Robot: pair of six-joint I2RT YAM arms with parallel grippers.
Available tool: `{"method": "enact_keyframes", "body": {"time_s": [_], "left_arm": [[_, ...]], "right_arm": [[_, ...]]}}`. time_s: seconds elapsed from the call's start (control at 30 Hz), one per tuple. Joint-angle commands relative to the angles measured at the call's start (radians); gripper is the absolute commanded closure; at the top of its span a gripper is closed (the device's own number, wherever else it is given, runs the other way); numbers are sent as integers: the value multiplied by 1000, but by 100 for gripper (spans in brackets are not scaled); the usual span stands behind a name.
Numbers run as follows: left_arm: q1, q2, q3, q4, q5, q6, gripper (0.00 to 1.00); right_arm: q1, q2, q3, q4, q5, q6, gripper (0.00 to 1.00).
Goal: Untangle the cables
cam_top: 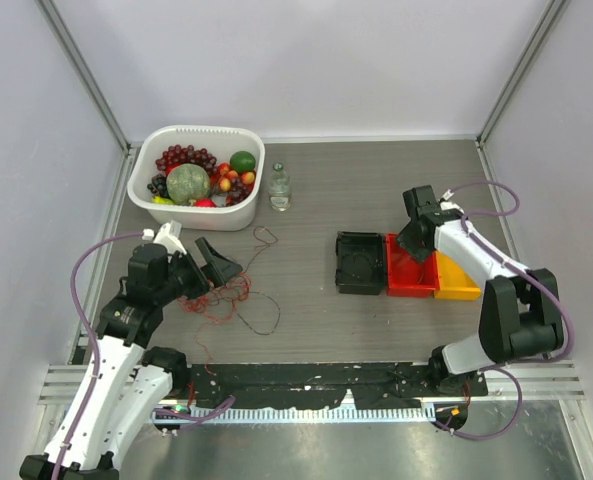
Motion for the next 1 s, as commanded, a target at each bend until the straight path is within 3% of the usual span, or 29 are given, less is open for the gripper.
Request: {"method": "enact_keyframes", "body": {"time_s": [0.0, 0.17, 0.4, 0.7, 0.77, 0.87, 0.97], "left_arm": [[5, 16, 16, 12, -14, 17, 5], [5, 26, 21, 23, -19, 14, 5], [5, 36, 24, 37, 12, 1, 5], [5, 31, 26, 34, 13, 4, 5], [5, 34, 26, 35, 15, 6, 5], [5, 36, 24, 40, 15, 8, 5], [5, 42, 19, 44, 15, 8, 5]], "right_arm": [[11, -121, 15, -24, 30, -158, 53], [11, -217, -7, 26, 60, -239, 52], [-1, -87, 26, 46, 110, -292, 56], [-27, 17, -25, 194, 126, -310, 66], [-29, 34, -16, 186, 126, -307, 72], [-29, 39, -23, 187, 134, -301, 89], [-29, 24, -34, 186, 148, -307, 98]]}}
